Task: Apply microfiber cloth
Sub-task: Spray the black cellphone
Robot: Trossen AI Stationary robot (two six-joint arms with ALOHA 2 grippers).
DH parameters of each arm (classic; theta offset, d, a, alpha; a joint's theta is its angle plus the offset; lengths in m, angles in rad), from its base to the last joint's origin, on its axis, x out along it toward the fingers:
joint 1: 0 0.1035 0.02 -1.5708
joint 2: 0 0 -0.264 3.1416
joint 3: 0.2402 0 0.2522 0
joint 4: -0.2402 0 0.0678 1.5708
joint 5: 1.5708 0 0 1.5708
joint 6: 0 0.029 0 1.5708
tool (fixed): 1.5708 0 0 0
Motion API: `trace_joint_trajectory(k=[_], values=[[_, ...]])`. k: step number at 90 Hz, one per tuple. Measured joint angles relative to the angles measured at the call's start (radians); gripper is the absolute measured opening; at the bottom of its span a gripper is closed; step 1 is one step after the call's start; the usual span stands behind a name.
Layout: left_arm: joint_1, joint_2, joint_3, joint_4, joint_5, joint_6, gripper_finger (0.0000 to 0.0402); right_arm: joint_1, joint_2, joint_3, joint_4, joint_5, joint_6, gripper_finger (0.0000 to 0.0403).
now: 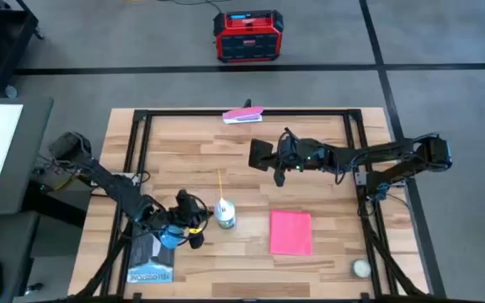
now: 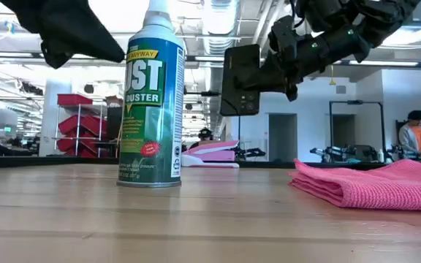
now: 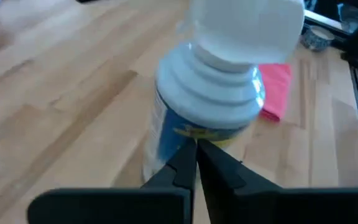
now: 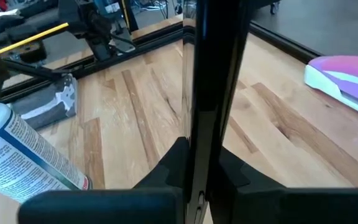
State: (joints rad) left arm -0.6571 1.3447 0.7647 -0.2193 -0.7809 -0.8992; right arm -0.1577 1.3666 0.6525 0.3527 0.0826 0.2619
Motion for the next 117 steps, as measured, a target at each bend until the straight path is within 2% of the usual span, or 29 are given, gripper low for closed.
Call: trace_joint_trajectory(k=[28,57,68,83,91,102,117], values=[[0.060,0.096,0.000,0.001,0.018,0.032,0.0000,0.000,0.000,0.000,0.000,0.000,-0.006,0.0014],[0.114,0.093,0.000,-0.007,0.039,0.132,0.0000,0.000,0.000,0.000,0.000,0.000,-0.007,0.0014],[0.111,0.069,0.000,-0.124,0.018,0.123,0.0000,-0.001,0.000,0.000,0.002,0.009,-0.012,0.0014],[0.109,-0.067,0.000,-0.360,-0.067,0.121,0.0000,-0.018,0.000,0.002,0.053,-0.008,-0.037,0.0014],[0.122,-0.167,0.022,-0.403,-0.080,0.204,0.0000,-0.034,0.000,0.024,0.051,-0.059,-0.076,0.0014],[0.142,-0.289,0.075,-0.393,-0.076,0.413,0.0000,-0.072,0.000,0.065,0.040,-0.151,-0.143,0.0014],[0.191,-0.340,0.185,-0.393,0.009,0.650,0.0000,-0.159,0.018,0.110,0.022,-0.256,-0.204,0.0014]])
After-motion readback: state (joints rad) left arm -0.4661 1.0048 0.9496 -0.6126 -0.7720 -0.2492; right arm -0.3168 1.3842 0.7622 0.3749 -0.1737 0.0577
